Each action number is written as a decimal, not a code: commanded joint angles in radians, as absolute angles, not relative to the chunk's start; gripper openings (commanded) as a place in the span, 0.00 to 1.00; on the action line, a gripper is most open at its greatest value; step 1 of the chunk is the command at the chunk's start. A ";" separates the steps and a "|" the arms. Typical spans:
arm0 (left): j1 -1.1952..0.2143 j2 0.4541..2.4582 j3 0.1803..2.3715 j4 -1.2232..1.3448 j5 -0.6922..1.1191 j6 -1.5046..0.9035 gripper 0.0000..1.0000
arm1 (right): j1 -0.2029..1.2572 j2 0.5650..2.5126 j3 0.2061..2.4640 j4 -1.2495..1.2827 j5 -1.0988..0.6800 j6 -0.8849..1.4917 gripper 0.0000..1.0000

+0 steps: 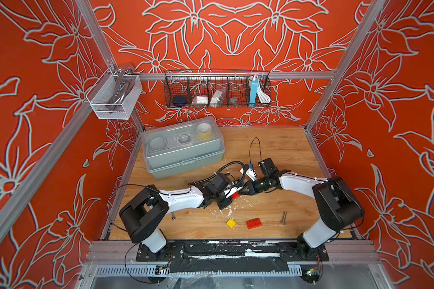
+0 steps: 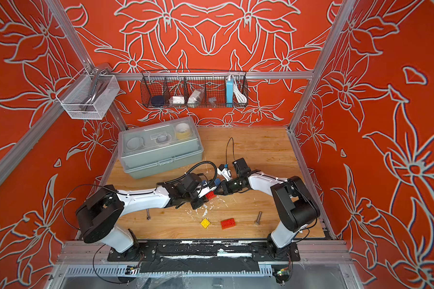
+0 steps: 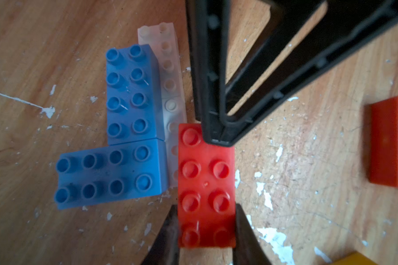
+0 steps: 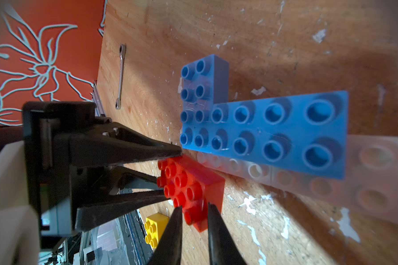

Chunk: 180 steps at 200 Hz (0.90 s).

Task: Assemble a small pinwheel with lego
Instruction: Assemble the lego brick with the lego brick.

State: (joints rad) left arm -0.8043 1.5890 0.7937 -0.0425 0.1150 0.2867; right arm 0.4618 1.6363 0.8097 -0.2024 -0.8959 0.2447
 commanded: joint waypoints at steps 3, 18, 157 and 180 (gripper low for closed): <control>-0.795 1.582 0.803 -0.023 0.128 0.277 0.00 | 0.480 1.652 0.828 -0.225 -0.901 0.227 0.21; -0.792 1.574 0.801 -0.019 0.126 0.273 0.00 | 0.486 1.660 0.841 -0.240 -0.891 0.221 0.19; -0.785 1.587 0.819 0.004 0.157 0.201 0.00 | 0.519 1.732 0.931 -0.303 -0.810 0.224 0.17; -0.785 1.596 0.836 -0.007 0.154 0.198 0.00 | 0.528 1.739 0.938 -0.311 -0.792 0.218 0.18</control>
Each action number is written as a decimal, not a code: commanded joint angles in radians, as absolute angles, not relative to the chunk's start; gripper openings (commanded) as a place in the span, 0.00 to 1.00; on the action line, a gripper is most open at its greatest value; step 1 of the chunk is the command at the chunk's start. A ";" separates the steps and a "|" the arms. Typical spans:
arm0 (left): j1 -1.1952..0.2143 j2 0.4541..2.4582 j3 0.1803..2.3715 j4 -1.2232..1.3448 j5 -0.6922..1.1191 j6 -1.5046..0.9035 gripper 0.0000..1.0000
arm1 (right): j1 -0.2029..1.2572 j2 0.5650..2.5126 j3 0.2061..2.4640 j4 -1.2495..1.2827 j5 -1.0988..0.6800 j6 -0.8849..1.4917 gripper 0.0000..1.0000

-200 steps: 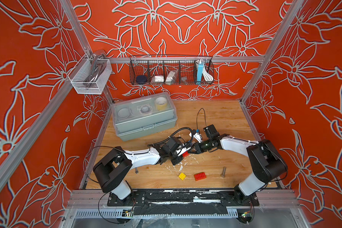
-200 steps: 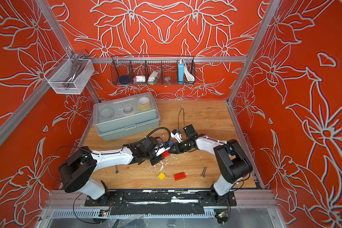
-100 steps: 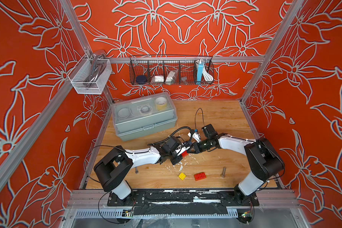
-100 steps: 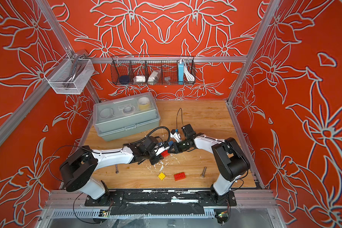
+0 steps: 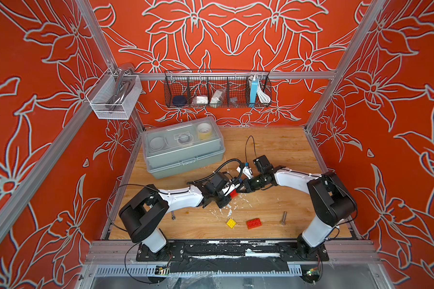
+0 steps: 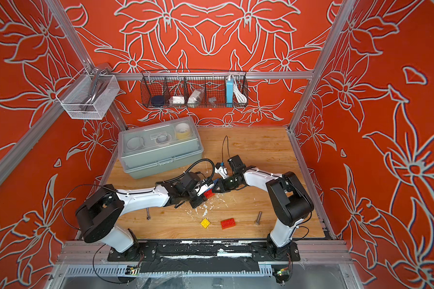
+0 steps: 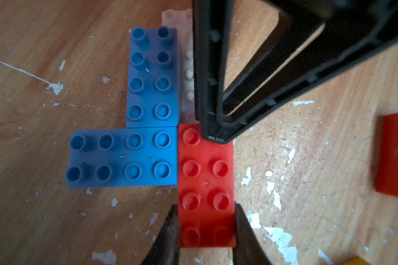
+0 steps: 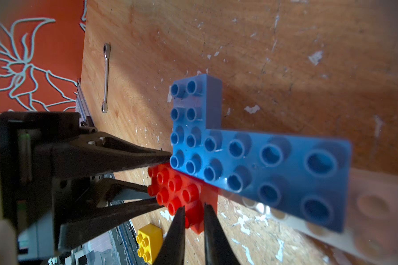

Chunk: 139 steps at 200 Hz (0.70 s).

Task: Assemble a small pinwheel with lego
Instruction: Assemble the lego brick with the lego brick.

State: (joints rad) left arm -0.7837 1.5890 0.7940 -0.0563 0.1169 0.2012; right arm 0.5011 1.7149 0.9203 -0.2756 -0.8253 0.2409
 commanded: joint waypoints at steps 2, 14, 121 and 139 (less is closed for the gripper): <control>-0.786 1.598 0.836 -0.006 0.155 0.198 0.00 | 0.529 1.741 0.937 -0.313 -0.789 0.218 0.18; -0.786 1.601 0.836 -0.004 0.154 0.194 0.00 | 0.534 1.745 0.942 -0.324 -0.773 0.211 0.17; -0.787 1.614 0.834 -0.018 0.182 0.175 0.00 | 0.608 1.795 0.939 -0.356 -0.641 0.218 0.17; -0.787 1.601 0.830 -0.020 0.183 0.178 0.00 | 0.612 1.807 0.932 -0.358 -0.622 0.227 0.17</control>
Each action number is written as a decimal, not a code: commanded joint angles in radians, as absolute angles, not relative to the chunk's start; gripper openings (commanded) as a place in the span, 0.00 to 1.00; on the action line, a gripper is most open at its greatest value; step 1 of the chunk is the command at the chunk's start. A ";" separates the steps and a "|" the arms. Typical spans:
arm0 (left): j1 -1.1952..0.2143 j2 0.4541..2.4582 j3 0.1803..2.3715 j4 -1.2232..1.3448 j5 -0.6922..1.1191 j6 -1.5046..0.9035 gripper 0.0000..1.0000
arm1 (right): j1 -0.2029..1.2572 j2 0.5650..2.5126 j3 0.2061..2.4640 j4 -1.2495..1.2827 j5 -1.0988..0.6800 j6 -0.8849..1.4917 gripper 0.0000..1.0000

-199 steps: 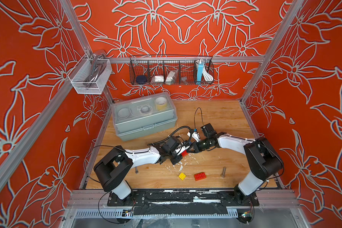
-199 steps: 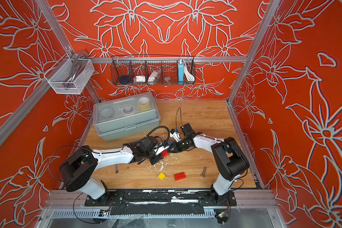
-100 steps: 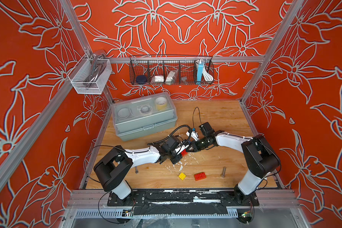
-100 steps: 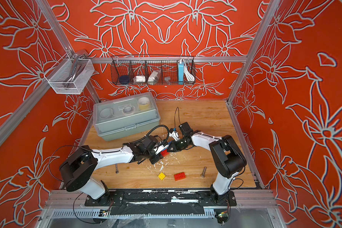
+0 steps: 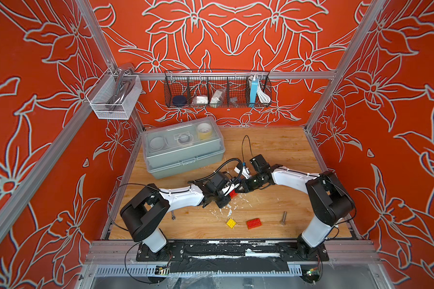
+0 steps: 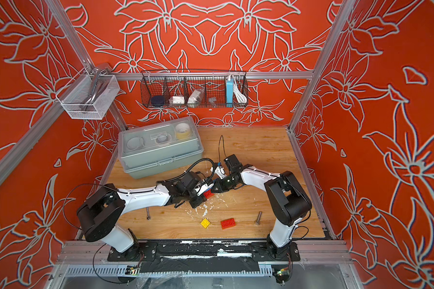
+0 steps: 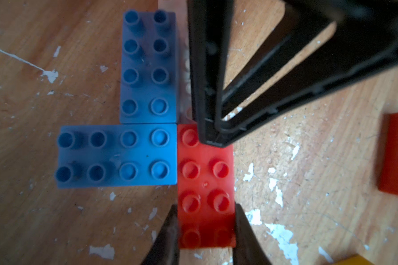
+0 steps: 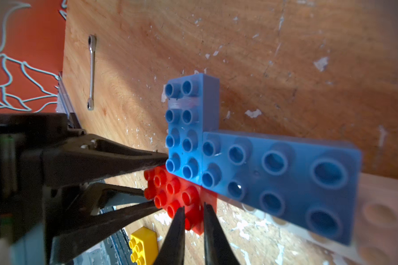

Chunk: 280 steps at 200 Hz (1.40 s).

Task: Assemble a small pinwheel with lego
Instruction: Assemble the lego brick with the lego brick, then pick up the lego brick from the center of the board.

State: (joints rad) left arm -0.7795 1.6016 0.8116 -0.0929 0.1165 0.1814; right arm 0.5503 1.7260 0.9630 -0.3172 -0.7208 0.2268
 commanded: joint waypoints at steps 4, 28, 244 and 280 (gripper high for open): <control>-0.787 1.601 0.830 -0.022 0.185 0.178 0.00 | 0.612 1.808 0.929 -0.358 -0.613 0.230 0.17; -0.787 1.605 0.839 -0.024 0.178 0.179 0.00 | 0.615 1.829 0.933 -0.372 -0.565 0.236 0.17; -0.632 1.095 0.474 0.187 0.441 -0.945 0.85 | 0.636 0.985 0.787 -0.805 -0.365 -0.824 0.52; -0.632 1.082 0.429 0.183 0.421 -1.012 0.84 | 0.652 0.861 0.691 -0.923 -0.415 -0.972 0.55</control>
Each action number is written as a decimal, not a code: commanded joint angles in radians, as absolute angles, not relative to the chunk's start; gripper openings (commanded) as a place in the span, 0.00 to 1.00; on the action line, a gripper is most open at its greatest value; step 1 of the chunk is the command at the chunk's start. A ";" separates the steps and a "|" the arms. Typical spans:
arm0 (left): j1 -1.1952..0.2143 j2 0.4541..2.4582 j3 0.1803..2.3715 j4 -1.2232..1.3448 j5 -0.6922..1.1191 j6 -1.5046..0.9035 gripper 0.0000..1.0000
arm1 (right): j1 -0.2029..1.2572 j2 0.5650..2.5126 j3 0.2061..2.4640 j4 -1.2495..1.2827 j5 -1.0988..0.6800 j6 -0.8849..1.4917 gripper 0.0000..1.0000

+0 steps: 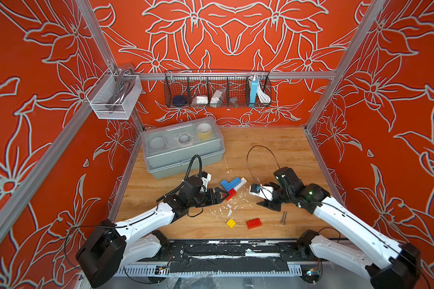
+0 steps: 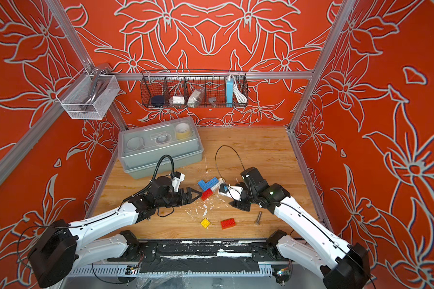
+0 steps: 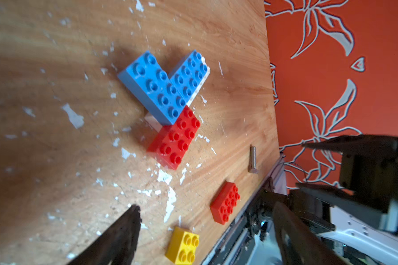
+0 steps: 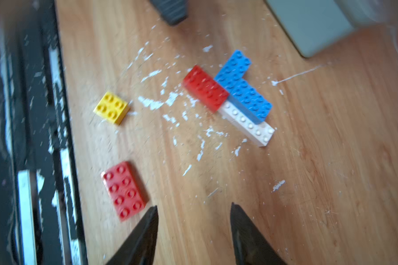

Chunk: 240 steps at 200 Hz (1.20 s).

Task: Assemble a small pinwheel with lego
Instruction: Pick up the lego brick from the center of the board.

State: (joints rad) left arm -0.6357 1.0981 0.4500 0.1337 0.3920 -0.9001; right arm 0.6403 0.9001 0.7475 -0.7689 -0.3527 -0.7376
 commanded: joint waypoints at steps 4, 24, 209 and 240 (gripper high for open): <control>-0.632 1.083 0.425 0.183 0.418 -1.012 0.84 | 0.658 0.860 0.681 -0.920 -0.427 -0.973 0.54; -0.632 1.099 0.414 0.209 0.425 -1.008 0.83 | 0.712 0.874 0.636 -0.876 -0.428 -0.941 0.53; -0.632 1.184 0.419 0.257 0.457 -0.961 0.82 | 0.887 1.203 0.595 -0.681 -0.229 -0.764 0.51; -0.632 1.173 0.415 0.248 0.457 -0.956 0.82 | 0.890 1.247 0.624 -0.688 -0.208 -0.740 0.45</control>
State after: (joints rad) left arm -0.6357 1.1851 0.4114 0.2295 0.4480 -0.9672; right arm 0.8822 1.2194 0.6037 -0.6788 -0.2375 -0.7727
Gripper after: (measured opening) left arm 0.822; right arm 0.470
